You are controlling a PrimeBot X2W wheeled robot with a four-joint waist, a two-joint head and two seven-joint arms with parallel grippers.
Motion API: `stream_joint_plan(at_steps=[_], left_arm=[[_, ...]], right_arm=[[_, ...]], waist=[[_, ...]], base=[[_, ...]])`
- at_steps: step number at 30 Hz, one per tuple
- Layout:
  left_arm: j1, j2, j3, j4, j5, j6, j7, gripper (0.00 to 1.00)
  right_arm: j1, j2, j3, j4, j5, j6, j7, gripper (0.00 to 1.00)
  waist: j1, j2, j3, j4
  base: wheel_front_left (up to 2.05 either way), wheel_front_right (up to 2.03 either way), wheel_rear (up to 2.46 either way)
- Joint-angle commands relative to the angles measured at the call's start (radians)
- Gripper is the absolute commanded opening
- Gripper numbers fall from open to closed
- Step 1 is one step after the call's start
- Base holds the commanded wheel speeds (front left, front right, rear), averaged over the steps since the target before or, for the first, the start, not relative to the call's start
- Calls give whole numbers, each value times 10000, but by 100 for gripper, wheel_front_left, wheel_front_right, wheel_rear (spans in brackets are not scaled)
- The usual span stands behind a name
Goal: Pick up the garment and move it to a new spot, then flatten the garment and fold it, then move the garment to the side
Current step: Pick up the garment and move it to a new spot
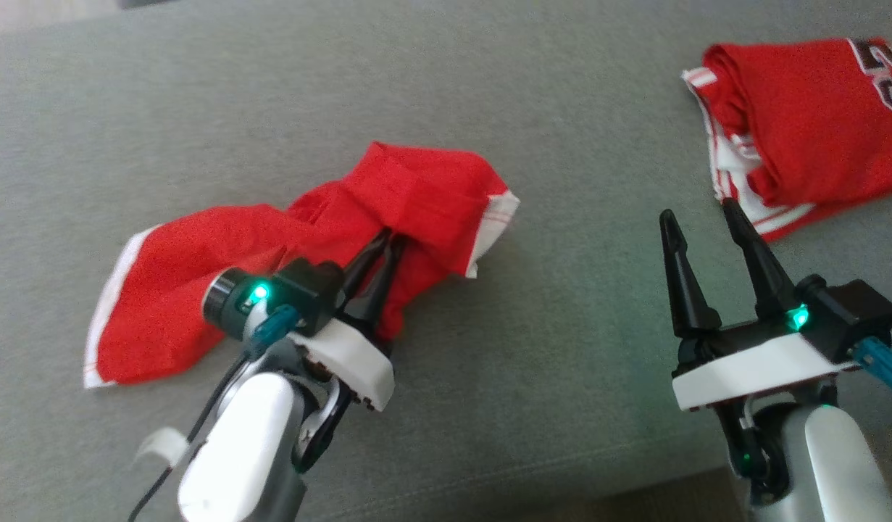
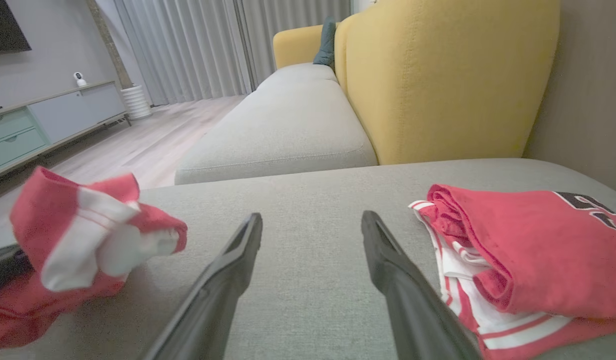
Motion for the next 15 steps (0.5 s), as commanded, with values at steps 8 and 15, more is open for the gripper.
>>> stream_joint_plan(at_steps=[8,15], left_arm=[[-981,-23,-299,1574,-11,-81,-296,100],[-652,-23,86,1021,-280,350,-1295,100]], right_arm=[[-417,-16,238,34,284,-9,-487,100],[-441,-15,195,159,128,-9,-428,100]], waist=[[1,0,739,-863],[1,0,255,-270]], base=[[0,0,0],[0,0,0]])
